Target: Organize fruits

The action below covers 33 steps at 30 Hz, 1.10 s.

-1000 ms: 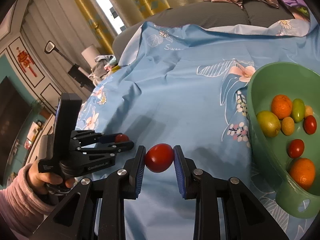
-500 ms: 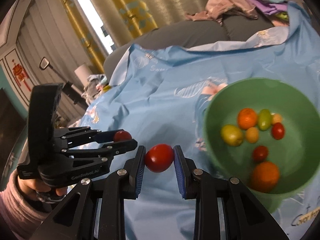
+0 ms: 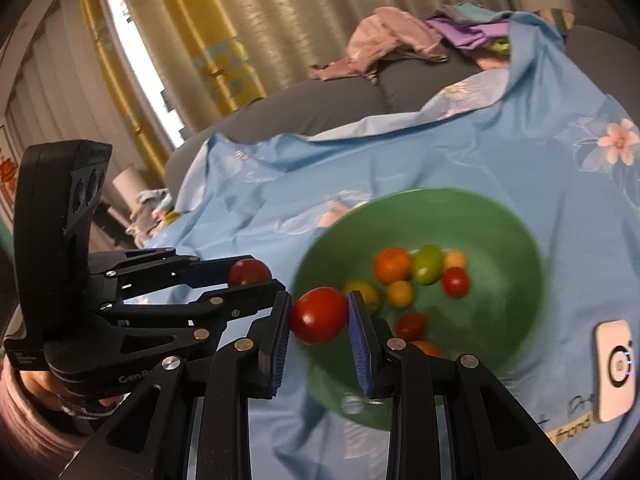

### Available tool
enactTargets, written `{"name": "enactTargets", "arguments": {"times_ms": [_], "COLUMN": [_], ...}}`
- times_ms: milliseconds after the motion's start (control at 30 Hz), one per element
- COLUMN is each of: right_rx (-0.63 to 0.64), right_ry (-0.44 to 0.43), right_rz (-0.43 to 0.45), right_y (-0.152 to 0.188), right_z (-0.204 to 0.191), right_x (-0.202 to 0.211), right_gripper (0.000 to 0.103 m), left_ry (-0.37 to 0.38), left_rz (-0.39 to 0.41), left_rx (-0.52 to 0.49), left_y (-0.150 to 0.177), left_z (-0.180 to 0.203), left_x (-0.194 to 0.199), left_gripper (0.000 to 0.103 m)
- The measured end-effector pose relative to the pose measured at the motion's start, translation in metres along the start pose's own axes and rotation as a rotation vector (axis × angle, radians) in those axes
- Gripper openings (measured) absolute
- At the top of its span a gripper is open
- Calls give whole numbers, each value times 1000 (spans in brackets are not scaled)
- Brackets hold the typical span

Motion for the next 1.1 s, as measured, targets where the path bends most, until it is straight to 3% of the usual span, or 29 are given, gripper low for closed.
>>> {"name": "enactTargets", "arguments": {"times_ms": [400, 733, 767, 833, 1100], "right_rx": [-12, -1, -3, -6, 5], "right_ry": [128, 190, 194, 204, 257], "right_rz": [-30, -64, -69, -77, -109], "right_y": [-1, 3, 3, 3, -11], "right_z": [39, 50, 51, 53, 58], "right_x": [-20, -30, -30, -30, -7], "right_gripper": [30, 31, 31, 31, 34], "left_ry": [45, 14, 7, -20, -118], "left_rz": [-68, -107, -107, -105, -82], "left_rx": [3, 6, 0, 3, 38], "left_y": [-13, -10, -10, -12, -23], "left_z": [10, 3, 3, 1, -6], "left_x": [-45, -56, -55, -53, -20], "left_gripper": [31, 34, 36, 54, 94]}}
Point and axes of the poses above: each gripper's, at about its wrist camera, not at the fingertips, and x roughly against the way its jaws point, z to its right, y to its underside, the point moved 9 cm from there along -x, roughly the way its jaws point, and after that the axes turned 15 degrees about y, right-handed, at the moved point
